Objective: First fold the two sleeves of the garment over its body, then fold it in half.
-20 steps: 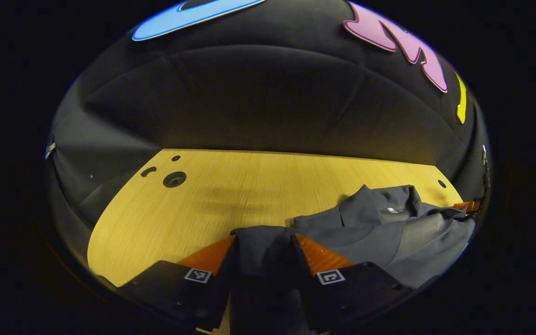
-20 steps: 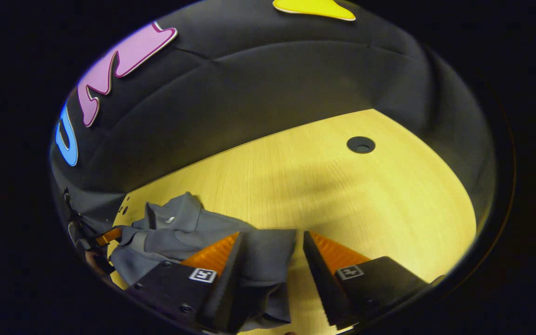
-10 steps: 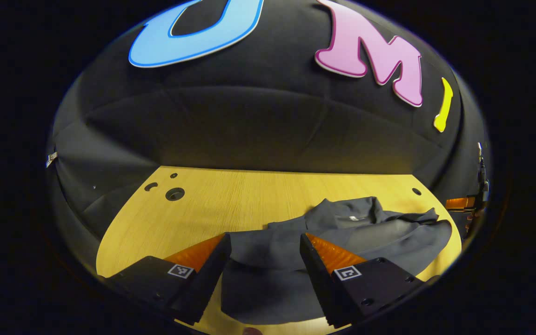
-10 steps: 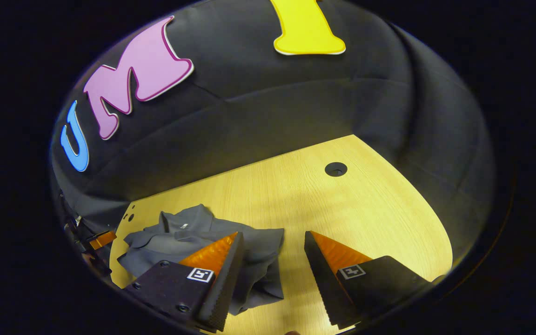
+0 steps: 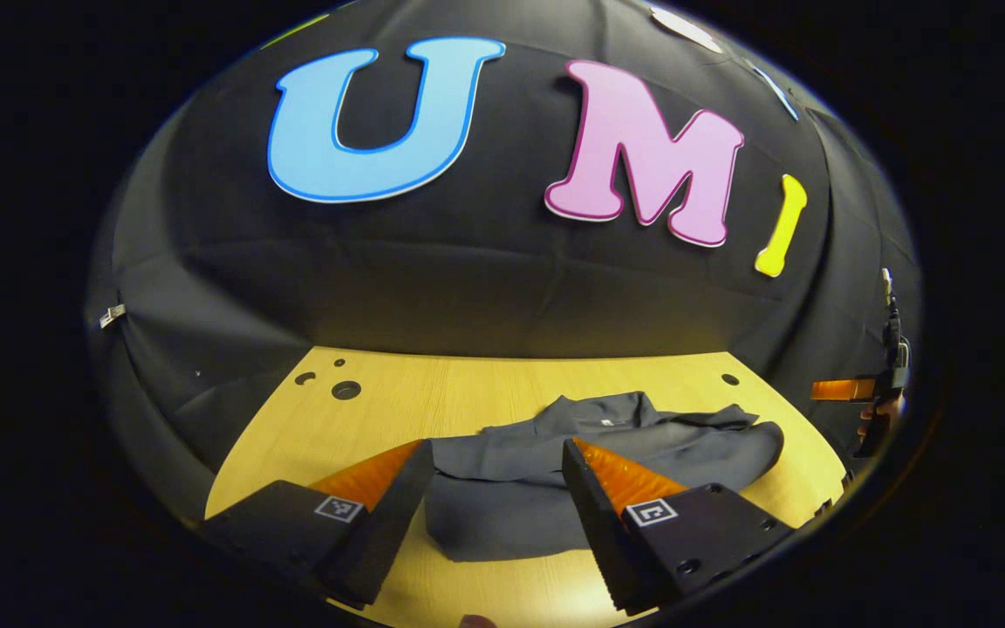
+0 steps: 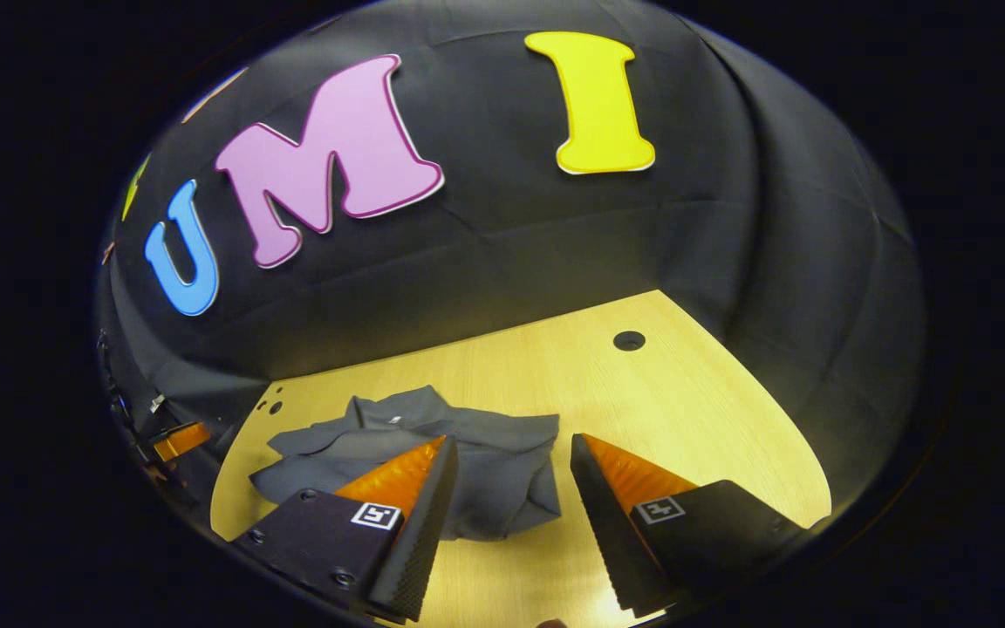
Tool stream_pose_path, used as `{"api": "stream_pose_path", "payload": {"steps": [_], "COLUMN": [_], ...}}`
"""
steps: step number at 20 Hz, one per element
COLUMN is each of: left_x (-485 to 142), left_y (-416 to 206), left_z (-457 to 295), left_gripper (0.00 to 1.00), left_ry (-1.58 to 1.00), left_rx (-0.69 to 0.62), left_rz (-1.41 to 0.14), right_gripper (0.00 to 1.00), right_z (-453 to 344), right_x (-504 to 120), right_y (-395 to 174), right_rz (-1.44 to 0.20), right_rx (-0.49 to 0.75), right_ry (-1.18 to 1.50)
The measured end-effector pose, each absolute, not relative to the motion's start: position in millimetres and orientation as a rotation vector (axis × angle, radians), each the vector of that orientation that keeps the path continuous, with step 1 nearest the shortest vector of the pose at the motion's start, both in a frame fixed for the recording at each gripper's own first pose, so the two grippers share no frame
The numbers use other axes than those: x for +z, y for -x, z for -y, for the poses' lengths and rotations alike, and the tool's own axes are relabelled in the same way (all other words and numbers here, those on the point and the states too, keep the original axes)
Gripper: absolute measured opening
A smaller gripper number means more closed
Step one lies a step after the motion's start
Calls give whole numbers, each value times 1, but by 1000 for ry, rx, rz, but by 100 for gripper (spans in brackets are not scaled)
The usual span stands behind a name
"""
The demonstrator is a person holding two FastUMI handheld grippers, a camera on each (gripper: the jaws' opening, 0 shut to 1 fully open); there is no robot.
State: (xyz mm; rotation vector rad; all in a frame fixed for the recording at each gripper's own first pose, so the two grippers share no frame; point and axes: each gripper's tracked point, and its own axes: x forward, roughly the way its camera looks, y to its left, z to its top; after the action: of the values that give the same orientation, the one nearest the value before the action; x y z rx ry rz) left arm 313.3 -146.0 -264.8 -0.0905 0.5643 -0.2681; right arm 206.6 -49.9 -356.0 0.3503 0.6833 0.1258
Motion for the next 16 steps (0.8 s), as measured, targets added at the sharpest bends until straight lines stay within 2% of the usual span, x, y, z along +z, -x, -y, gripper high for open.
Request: {"api": "stream_pose_path", "payload": {"steps": [9, 16], "left_x": [-241, -245], "left_y": [-243, -213], "left_z": [144, 147], "left_gripper": [94, 94], "left_ry": [131, 161], "left_rx": [-271, -277], "left_rz": [-560, -599], "right_gripper": [82, 81], "right_z": [22, 24], "right_x": [-320, -308], "right_y": [-145, -116], "right_rz": [-648, -631], "right_rx": [189, 186], "right_ry": [-355, -358]}}
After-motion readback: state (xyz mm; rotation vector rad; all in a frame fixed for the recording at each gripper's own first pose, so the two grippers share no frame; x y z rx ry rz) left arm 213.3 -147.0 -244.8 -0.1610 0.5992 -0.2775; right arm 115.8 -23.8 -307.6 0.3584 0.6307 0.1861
